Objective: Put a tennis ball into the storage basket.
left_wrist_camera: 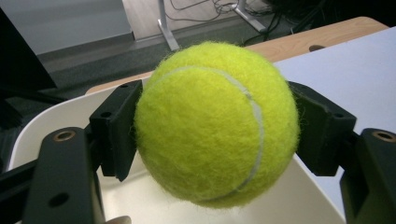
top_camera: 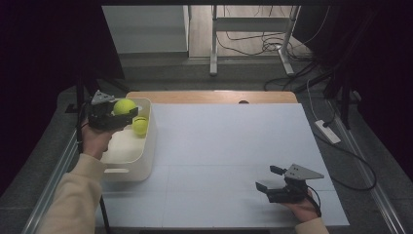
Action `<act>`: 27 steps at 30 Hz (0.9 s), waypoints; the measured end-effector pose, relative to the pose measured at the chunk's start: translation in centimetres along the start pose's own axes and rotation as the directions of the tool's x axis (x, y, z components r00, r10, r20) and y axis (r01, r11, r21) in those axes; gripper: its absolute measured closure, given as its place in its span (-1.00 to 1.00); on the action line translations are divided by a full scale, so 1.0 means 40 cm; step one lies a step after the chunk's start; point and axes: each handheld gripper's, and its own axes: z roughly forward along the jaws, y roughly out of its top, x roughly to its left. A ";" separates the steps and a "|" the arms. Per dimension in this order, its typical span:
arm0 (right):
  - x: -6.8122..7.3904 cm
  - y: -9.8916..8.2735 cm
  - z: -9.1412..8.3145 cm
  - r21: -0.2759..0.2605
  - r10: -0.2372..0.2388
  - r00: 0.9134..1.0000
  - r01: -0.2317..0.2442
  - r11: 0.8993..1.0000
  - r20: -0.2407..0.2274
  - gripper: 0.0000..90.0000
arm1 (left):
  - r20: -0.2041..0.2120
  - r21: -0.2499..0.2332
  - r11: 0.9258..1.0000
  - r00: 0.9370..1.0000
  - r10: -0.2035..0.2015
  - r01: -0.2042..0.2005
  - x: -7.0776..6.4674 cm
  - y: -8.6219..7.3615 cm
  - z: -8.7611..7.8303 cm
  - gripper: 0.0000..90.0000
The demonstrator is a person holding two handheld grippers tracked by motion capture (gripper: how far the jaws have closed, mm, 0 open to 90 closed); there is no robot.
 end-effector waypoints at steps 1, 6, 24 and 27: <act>0.000 0.000 0.000 0.000 -0.001 1.000 0.001 1.000 0.000 -0.73 | 0.000 0.000 1.000 1.000 0.000 0.000 0.000 0.000 0.000 -0.41; 0.000 0.000 -0.001 -0.001 -0.001 1.000 0.001 1.000 0.002 -0.73 | -0.003 0.015 1.000 1.000 -0.012 0.012 0.009 -0.006 0.006 -0.41; 0.000 0.000 0.000 -0.001 0.000 1.000 0.000 1.000 0.003 -0.73 | 0.015 0.127 0.992 1.000 -0.017 0.014 0.033 -0.019 0.043 -0.41; 0.000 0.000 0.000 0.000 0.001 1.000 -0.001 1.000 0.002 -0.73 | 0.021 0.164 0.986 1.000 -0.013 0.009 0.035 -0.023 0.053 -0.42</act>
